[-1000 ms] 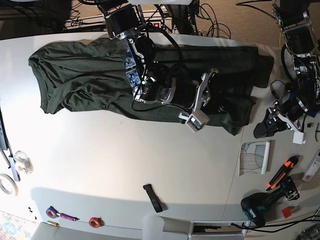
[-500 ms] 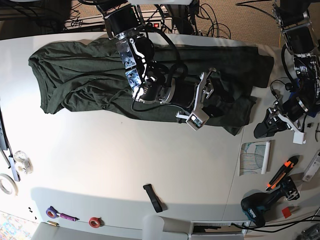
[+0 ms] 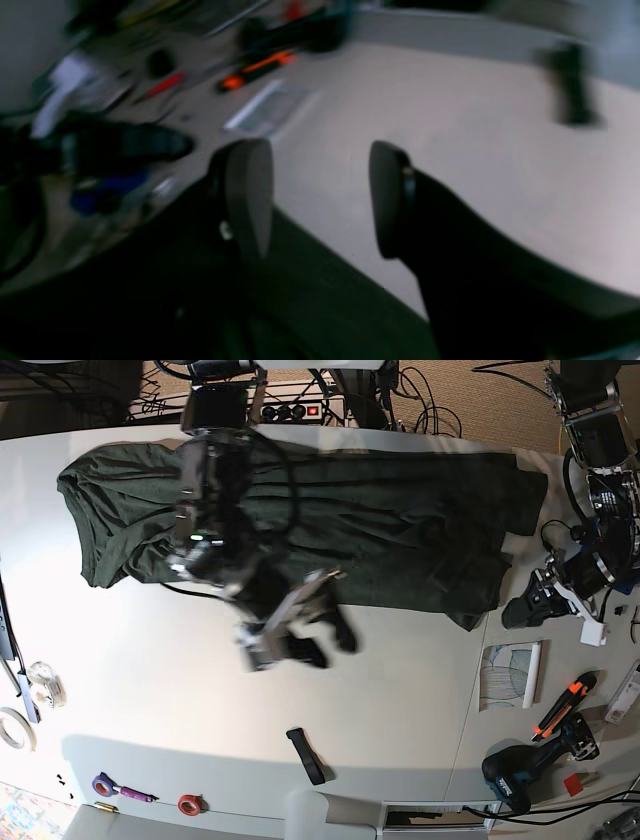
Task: Layout the t-shirt on the table in an organized manner, then fold the t-shirt properly
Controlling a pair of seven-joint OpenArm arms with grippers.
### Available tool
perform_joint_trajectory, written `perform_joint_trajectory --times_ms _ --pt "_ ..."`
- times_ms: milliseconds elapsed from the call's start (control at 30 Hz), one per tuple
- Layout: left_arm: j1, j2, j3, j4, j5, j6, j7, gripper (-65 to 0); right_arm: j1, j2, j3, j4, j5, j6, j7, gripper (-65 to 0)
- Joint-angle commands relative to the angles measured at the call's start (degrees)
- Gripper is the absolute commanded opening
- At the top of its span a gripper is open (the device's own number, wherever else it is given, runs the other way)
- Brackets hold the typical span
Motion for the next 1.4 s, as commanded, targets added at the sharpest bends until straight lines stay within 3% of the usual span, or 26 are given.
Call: perform_joint_trajectory --times_ms 0,133,433,700,1133,1367 --pt "-1.2 -1.6 -0.2 0.9 -1.9 -0.4 -0.3 -30.4 1.0 0.8 2.0 1.1 2.8 0.5 0.6 -34.3" --pt "-1.0 -3.5 -0.2 0.9 -3.8 -0.4 3.8 -23.1 0.0 4.9 9.7 1.1 7.4 0.5 -1.3 -34.3" --pt "0.6 -8.6 -0.2 0.9 -15.2 -0.4 19.5 -22.9 -5.0 13.4 20.2 1.1 12.0 0.6 -1.8 -34.3" --pt "8.9 -10.6 -0.2 0.9 -15.2 0.0 19.5 -22.9 -6.8 17.4 25.1 1.1 13.5 0.6 -3.4 -34.3" --pt "12.3 -10.6 -0.3 6.5 -15.2 -0.4 19.5 -27.8 -6.8 17.7 26.5 1.1 14.6 0.6 -3.7 -34.3" --pt "12.3 -10.6 -0.3 11.3 -2.1 0.2 12.6 -27.8 -6.8 17.7 26.5 1.1 14.6 0.6 -3.7 -34.3"
